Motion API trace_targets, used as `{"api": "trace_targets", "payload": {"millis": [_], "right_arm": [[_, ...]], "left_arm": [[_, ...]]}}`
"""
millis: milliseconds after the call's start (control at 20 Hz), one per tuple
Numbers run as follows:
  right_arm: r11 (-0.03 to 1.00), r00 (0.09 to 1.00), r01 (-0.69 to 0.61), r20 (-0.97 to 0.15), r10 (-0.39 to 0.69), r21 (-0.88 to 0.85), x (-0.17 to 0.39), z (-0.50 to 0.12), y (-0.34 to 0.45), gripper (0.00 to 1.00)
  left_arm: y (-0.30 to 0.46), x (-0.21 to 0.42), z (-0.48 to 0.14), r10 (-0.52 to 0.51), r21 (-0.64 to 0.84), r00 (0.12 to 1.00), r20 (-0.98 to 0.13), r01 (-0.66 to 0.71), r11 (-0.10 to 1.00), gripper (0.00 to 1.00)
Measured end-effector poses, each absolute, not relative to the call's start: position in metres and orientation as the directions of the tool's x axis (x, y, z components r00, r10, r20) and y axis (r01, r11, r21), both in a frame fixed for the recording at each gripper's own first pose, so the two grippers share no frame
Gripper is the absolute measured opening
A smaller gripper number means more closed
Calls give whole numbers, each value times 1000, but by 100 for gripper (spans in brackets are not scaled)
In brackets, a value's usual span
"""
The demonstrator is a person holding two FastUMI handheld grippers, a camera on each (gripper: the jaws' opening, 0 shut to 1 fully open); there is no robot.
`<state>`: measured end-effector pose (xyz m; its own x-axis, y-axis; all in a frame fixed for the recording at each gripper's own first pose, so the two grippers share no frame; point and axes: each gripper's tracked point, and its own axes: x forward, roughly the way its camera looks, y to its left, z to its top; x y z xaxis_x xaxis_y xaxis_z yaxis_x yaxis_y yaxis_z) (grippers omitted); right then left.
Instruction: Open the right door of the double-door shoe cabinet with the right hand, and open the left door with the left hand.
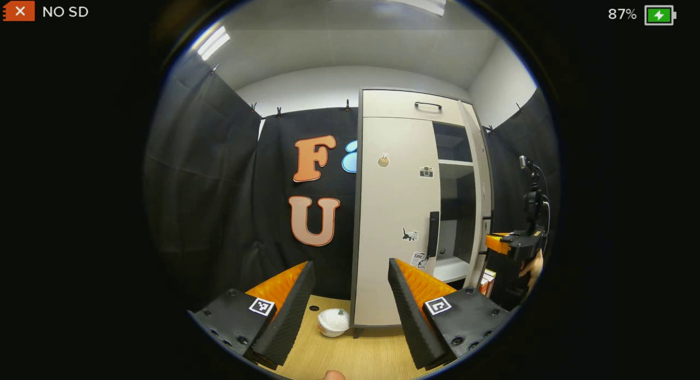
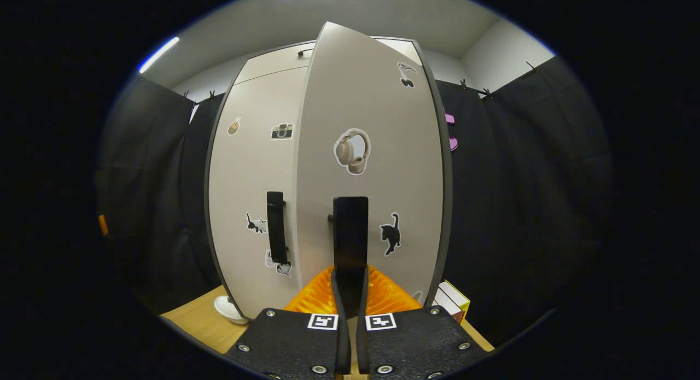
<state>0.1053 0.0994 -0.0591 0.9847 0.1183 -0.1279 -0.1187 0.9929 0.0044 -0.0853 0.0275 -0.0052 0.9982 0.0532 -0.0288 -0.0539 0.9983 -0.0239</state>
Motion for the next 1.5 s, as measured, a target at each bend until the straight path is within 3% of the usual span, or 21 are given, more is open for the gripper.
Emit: {"api": "trace_targets", "payload": {"millis": [650,1050,1500], "right_arm": [[999,995,-45,-85,45,-3,84,-52,50,0],[992,989,125,-78,-124,13,79,-53,-24,0],[995,995,83,-58,-80,58,85,-53,-53,1]], "left_arm": [[-22,-85,-7,-28,-19,999,-30,28,999,82],[-54,-72,-8,-61,-25,998,-32,60,998,82],[-95,-47,-15,-101,-57,994,-43,98,994,82]]}}
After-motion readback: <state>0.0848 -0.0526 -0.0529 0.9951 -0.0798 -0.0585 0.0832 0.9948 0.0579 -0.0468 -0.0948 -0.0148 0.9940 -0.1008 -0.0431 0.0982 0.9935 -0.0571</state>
